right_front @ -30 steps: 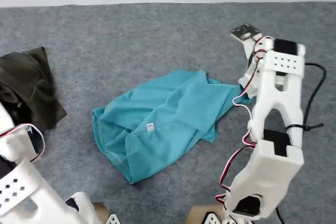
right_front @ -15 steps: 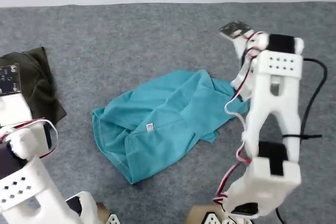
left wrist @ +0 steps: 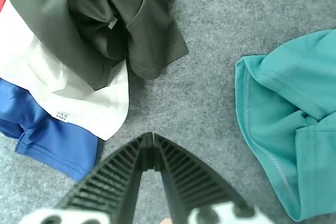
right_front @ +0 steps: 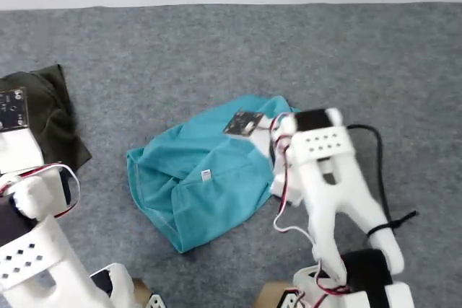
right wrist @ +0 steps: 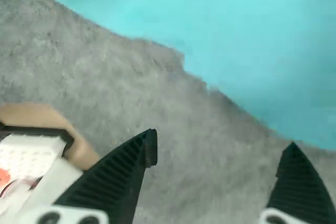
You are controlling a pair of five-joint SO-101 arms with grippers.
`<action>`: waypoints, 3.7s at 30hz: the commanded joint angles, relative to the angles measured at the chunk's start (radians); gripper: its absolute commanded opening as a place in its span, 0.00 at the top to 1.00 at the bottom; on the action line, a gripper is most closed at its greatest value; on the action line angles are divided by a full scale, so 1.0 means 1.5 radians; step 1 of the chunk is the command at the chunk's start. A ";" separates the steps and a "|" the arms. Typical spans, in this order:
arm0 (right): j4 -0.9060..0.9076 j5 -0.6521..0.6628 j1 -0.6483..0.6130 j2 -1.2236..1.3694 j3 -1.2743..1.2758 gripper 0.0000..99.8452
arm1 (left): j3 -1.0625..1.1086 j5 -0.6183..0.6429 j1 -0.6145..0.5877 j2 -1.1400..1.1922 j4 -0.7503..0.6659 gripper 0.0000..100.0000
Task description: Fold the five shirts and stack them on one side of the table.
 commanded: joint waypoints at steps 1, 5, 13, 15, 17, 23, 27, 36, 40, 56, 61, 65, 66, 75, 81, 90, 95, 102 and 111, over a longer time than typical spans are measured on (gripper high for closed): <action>-0.084 0.003 -0.033 -0.025 0.037 0.63 | -0.022 0.005 0.004 -0.010 0.008 0.99; -0.151 -0.030 -0.036 -0.003 0.040 0.63 | -0.022 0.005 0.004 -0.010 0.009 0.99; -0.209 -0.034 -0.042 0.066 0.040 0.63 | -0.021 0.005 0.004 -0.010 0.010 0.99; -0.236 -0.034 -0.042 0.081 0.040 0.63 | -0.013 0.005 0.004 -0.010 0.009 0.99; -0.257 -0.034 -0.038 0.087 0.040 0.67 | 0.004 0.004 0.004 -0.010 0.009 0.99; -0.272 -0.033 -0.025 0.090 0.040 0.88 | 0.022 0.004 0.004 -0.010 0.008 0.99; -0.265 -0.030 0.001 0.088 0.029 0.93 | 0.022 0.004 0.004 -0.010 0.007 0.99; -0.161 -0.003 0.097 0.088 -0.095 0.93 | 0.021 0.004 0.004 -0.010 0.007 0.99; -0.098 0.005 0.143 0.088 -0.179 0.93 | 0.020 0.002 0.005 -0.010 0.007 0.99; -0.017 0.032 0.308 0.087 -0.343 0.93 | -0.010 0.005 0.302 -0.005 -0.004 0.99; -0.008 0.029 0.343 0.088 -0.345 0.93 | 0.071 0.005 0.396 -0.004 -0.090 0.99; 0.011 0.029 0.344 0.088 -0.343 0.93 | 0.172 0.005 0.451 -0.004 -0.193 0.98; 0.012 0.029 0.344 0.088 -0.343 0.93 | 0.197 0.005 0.464 -0.004 -0.217 0.97; 0.013 0.029 0.345 0.094 -0.342 0.93 | 0.316 0.005 0.490 0.118 -0.372 0.86; 0.015 0.029 0.344 0.094 -0.342 0.93 | 0.229 -0.007 0.492 0.288 -0.381 0.82; 0.026 0.029 0.343 0.090 -0.311 0.93 | 0.069 -0.121 0.517 0.489 -0.263 0.81; 0.026 0.017 0.346 0.090 -0.298 0.93 | 0.026 -0.149 0.511 0.575 -0.259 0.81; 0.026 0.006 0.344 0.090 -0.299 0.93 | 0.013 -0.163 0.522 0.632 -0.258 0.81; 0.026 0.006 0.343 0.088 -0.301 0.93 | 0.012 -0.163 0.566 0.632 -0.238 0.98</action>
